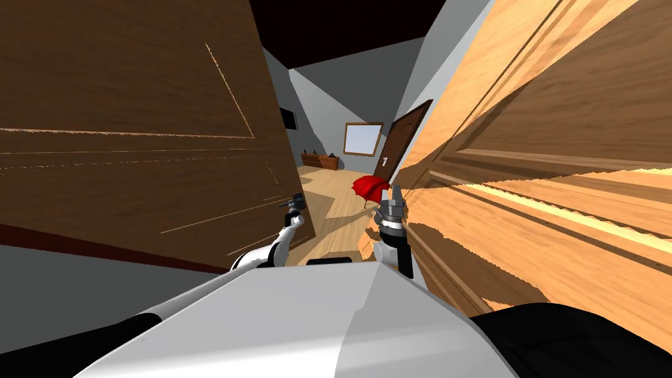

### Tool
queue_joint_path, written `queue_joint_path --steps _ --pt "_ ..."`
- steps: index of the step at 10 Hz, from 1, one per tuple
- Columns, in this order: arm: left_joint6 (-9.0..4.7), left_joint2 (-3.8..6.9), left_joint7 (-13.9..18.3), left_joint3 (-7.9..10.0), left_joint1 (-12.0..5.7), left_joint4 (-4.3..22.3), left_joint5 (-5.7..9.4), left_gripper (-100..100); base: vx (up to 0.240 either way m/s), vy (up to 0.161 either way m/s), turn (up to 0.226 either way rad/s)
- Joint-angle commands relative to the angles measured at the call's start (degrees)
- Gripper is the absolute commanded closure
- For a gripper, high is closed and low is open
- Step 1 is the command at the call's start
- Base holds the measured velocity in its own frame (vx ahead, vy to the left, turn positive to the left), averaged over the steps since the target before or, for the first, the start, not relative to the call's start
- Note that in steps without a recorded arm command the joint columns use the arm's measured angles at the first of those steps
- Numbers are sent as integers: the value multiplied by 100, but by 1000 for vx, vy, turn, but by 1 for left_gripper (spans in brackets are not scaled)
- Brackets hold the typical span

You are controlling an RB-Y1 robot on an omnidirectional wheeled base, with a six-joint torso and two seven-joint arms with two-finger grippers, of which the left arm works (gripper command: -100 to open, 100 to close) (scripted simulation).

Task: Push the door open

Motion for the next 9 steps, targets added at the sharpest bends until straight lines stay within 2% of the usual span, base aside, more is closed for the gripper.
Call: queue_joint_path --steps 1,2,4,6,7,8,9 --pt "-176 69 -193 160 -59 3 89 100 204 39 37" --pt "-176 69 -193 160 -59 3 89 100 168 34 40" --pt "-320 -61 -460 359 -102 8 206 100 192 15 41" --pt "-418 -213 -642 495 -132 12 287 100 187 19 63" --pt "-487 -360 -768 589 -153 15 342 100 164 28 80" --pt "-412 -300 -683 525 -140 28 309 100 73 10 12" --pt "-508 -129 -807 667 -146 17 408 100 140 -1 -23"
